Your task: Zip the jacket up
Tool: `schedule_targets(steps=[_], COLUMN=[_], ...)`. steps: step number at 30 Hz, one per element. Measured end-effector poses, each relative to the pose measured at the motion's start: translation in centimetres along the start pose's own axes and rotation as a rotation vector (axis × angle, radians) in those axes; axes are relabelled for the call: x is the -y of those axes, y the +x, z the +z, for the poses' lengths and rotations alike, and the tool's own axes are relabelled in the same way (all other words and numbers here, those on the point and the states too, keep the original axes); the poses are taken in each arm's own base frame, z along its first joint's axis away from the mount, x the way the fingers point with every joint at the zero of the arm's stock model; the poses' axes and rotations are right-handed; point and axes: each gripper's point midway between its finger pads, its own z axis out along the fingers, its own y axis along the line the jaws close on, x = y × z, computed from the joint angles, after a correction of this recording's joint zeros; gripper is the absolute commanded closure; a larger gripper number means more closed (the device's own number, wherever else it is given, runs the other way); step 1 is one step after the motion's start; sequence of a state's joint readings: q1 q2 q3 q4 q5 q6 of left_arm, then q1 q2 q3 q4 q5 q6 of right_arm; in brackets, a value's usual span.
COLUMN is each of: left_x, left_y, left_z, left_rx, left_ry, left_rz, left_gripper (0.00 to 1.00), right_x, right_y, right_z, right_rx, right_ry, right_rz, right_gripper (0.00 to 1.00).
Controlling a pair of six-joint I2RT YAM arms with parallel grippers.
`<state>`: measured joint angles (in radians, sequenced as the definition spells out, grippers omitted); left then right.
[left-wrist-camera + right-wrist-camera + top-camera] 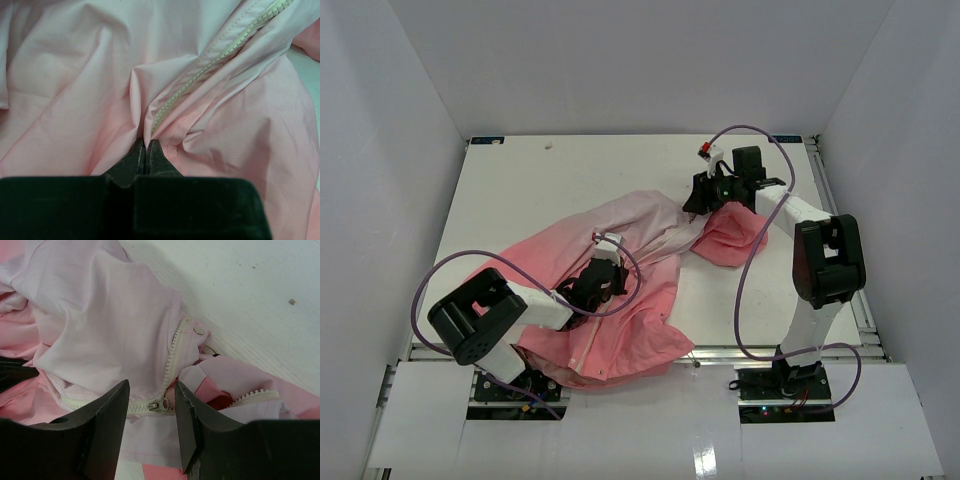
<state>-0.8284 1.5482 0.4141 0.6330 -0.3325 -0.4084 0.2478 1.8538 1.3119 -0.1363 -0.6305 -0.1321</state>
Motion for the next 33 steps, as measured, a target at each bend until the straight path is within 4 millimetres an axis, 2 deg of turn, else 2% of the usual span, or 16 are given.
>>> schedule_targets(steps=[7,18,25,30,33], left_x=[0.0,0.0,0.0,0.0,0.0], left_y=[0.0,0.0,0.0,0.0,0.0], left_z=[0.0,0.0,0.0,0.0,0.0], left_rx=[0.0,0.0,0.001,0.001,0.001], left_ry=[0.0,0.001,0.001,0.001,0.001], left_rz=[0.0,0.0,0.0,0.0,0.0], left_gripper=[1.0,1.0,1.0,1.0,1.0], right_x=[0.1,0.8,0.9,0.7,0.4], right_y=[1.8,4.2,4.2,4.3,4.3], right_z=[-0.2,1.0,1.0,1.0,1.0], right_rx=[-0.061,-0.127,-0.131,-0.131,-0.129], right_ry=[-0.006,-0.014,-0.015,-0.026,-0.042], right_rz=[0.024,0.066,0.055,0.057,0.059], right_gripper=[0.52,0.51,0.72,0.61,0.61])
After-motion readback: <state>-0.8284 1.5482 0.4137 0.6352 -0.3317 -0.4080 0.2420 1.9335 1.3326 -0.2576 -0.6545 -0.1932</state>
